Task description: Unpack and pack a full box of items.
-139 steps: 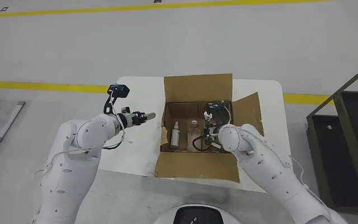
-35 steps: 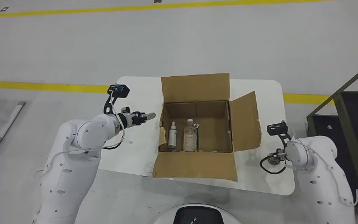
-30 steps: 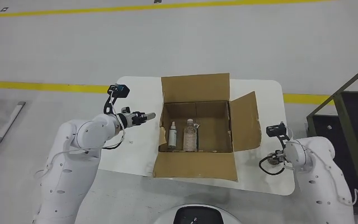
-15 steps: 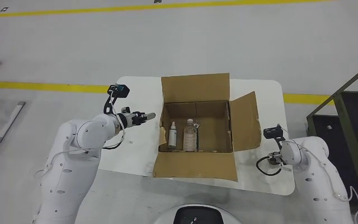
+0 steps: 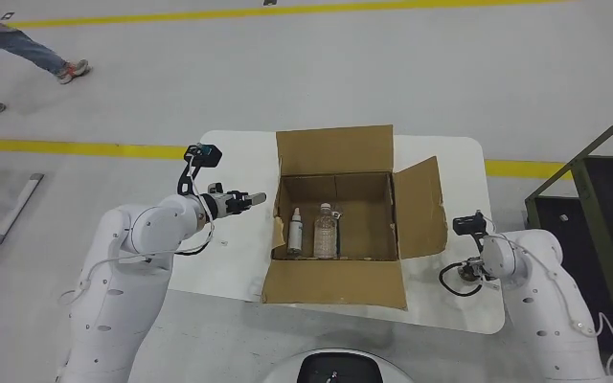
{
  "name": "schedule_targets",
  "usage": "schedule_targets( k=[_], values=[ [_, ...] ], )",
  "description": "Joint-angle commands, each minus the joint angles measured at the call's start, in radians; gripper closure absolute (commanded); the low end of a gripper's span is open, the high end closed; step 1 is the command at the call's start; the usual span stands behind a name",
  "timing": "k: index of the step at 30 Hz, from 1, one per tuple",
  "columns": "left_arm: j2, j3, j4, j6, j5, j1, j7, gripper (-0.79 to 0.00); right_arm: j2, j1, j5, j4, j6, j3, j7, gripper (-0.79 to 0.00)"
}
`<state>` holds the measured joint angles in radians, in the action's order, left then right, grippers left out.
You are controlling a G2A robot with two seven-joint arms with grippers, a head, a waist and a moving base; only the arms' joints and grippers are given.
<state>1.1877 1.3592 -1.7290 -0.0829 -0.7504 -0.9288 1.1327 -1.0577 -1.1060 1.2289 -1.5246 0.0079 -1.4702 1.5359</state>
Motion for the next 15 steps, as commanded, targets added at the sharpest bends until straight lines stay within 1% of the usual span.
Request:
schedule_targets(
  k=[1, 7, 9, 10, 11, 13, 15],
  values=[
    [0.0, 0.0, 0.0, 0.0, 0.0, 0.0, 0.0, -0.785, 0.0, 0.007, -0.001, 0.01, -0.001, 0.008, 0.0, -0.326],
    [0.0, 0.0, 0.0, 0.0, 0.0, 0.0, 0.0, -0.785, 0.0, 0.024, -0.007, 0.037, -0.001, 0.025, 0.0, -0.299],
    [0.0, 0.0, 0.0, 0.0, 0.0, 0.0, 0.0, -0.785, 0.0, 0.029, -0.009, 0.044, -0.001, 0.028, 0.0, -0.243],
    [0.0, 0.0, 0.0, 0.0, 0.0, 0.0, 0.0, -0.785, 0.0, 0.03, -0.009, 0.046, -0.002, 0.03, 0.0, -0.182],
    [0.0, 0.0, 0.0, 0.0, 0.0, 0.0, 0.0, -0.785, 0.001, 0.032, -0.008, 0.048, -0.002, 0.031, 0.0, -0.163],
    [0.0, 0.0, 0.0, 0.0, 0.0, 0.0, 0.0, -0.785, 0.001, 0.035, -0.006, 0.051, -0.002, 0.031, 0.0, -0.065],
    [0.0, 0.0, 0.0, 0.0, 0.0, 0.0, 0.0, -0.785, 0.002, 0.038, -0.007, 0.056, -0.003, 0.029, 0.0, 0.0]
  ],
)
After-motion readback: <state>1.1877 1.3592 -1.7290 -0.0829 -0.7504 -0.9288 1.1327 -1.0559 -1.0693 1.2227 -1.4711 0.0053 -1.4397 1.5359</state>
